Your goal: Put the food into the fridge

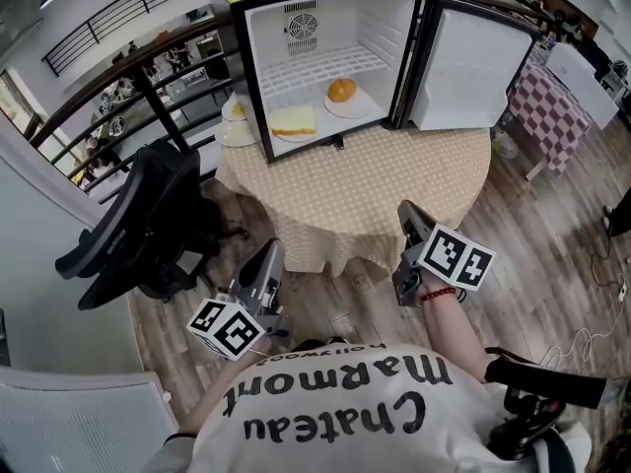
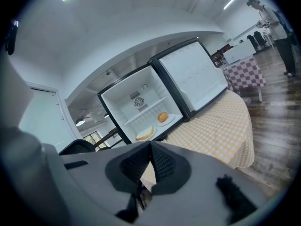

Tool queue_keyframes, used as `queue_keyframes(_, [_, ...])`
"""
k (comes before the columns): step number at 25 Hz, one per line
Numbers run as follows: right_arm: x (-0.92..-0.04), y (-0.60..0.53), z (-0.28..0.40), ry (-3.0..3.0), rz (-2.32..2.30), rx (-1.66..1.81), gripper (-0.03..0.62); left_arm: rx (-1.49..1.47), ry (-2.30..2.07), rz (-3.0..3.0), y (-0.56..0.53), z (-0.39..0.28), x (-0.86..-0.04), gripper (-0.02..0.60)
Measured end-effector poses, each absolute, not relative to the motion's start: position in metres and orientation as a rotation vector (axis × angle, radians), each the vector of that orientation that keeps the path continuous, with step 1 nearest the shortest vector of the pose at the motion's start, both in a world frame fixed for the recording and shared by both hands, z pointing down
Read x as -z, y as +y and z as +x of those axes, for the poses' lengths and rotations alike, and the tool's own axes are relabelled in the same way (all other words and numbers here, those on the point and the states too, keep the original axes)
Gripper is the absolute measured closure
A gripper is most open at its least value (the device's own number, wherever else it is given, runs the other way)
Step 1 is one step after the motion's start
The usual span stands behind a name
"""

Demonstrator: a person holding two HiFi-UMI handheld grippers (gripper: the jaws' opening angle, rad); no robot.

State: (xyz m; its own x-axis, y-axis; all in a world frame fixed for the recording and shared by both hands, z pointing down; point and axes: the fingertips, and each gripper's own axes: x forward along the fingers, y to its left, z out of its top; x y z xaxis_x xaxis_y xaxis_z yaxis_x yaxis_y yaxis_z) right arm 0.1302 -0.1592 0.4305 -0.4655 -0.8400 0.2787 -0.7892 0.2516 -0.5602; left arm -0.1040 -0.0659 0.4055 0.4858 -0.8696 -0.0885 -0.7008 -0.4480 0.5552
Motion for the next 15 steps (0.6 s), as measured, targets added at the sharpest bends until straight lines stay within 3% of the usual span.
queue_keyframes(15, [-0.4328,-0.1532,0.1323,2.412,-1.605,1.001,0.579,0.495,-1.271,2.322,-0.0687,-0.0970,-0.4051,0.584])
